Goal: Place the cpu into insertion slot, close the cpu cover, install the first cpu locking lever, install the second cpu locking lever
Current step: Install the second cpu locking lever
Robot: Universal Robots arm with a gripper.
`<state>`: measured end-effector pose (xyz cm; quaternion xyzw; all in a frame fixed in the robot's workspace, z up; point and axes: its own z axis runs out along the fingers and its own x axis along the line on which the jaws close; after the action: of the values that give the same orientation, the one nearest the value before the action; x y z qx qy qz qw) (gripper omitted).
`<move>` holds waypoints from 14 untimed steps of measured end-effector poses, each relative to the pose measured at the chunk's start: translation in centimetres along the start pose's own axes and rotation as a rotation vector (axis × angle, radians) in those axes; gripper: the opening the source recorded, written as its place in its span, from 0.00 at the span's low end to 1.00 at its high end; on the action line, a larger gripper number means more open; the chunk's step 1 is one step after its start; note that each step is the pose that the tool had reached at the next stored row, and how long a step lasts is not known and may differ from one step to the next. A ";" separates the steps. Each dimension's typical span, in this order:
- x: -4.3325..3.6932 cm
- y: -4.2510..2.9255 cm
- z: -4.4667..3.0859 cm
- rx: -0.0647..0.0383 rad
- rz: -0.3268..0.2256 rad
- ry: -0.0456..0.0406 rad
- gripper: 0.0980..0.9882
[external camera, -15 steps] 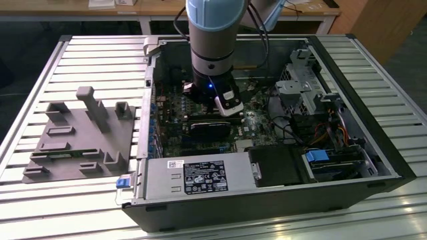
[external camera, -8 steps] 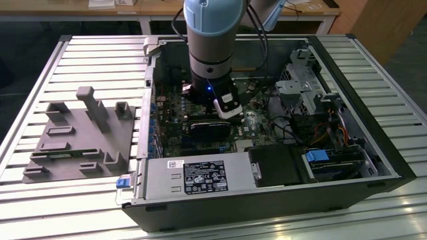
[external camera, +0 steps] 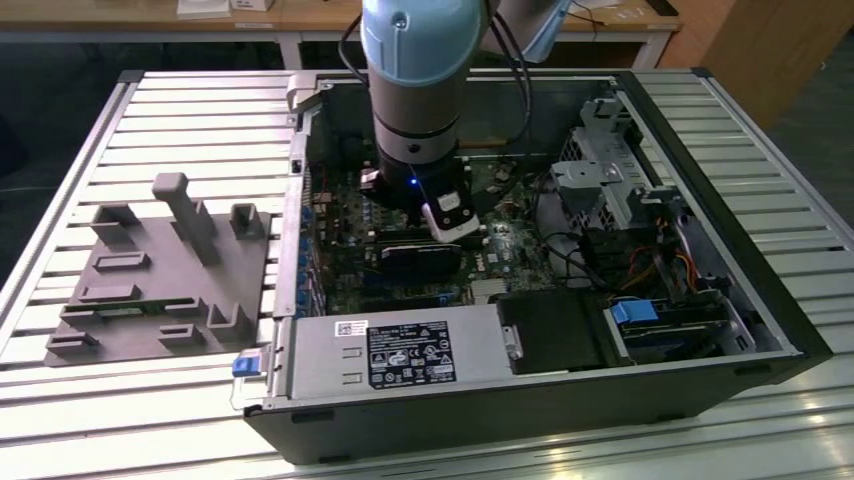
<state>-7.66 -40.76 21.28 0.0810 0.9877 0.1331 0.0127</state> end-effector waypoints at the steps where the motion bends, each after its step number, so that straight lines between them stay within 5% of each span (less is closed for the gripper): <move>1: 0.06 -0.13 0.05 -0.005 0.000 0.0005 0.01; 14: 0.53 -1.44 0.53 -0.096 0.003 0.0081 0.01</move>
<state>-8.38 -41.90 20.38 0.0811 0.9801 0.1808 0.0124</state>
